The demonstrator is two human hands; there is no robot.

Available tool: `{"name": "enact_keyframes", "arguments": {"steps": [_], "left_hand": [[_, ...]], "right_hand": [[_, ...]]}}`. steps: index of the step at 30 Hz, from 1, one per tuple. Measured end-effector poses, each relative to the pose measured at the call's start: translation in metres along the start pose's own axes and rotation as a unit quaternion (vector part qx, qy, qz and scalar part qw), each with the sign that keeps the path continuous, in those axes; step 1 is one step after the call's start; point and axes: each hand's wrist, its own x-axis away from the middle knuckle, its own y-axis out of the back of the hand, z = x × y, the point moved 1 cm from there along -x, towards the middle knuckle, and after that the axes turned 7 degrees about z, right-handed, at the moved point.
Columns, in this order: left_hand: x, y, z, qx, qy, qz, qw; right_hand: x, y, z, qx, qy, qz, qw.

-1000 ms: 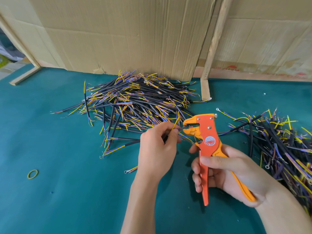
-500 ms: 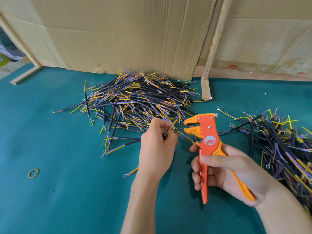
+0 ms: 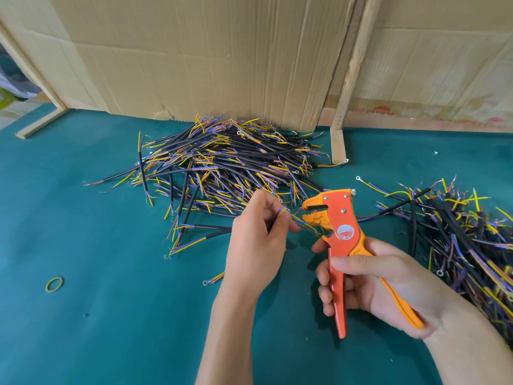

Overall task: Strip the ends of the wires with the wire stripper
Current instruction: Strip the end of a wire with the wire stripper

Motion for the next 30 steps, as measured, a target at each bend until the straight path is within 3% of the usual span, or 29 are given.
{"name": "enact_keyframes", "arguments": {"steps": [30], "left_hand": [[0.0011, -0.0005, -0.0006, -0.039, -0.029, 0.022, 0.999]], "right_hand": [[0.0008, -0.0016, 0.0001, 0.026, 0.008, 0.017, 0.999]]}}
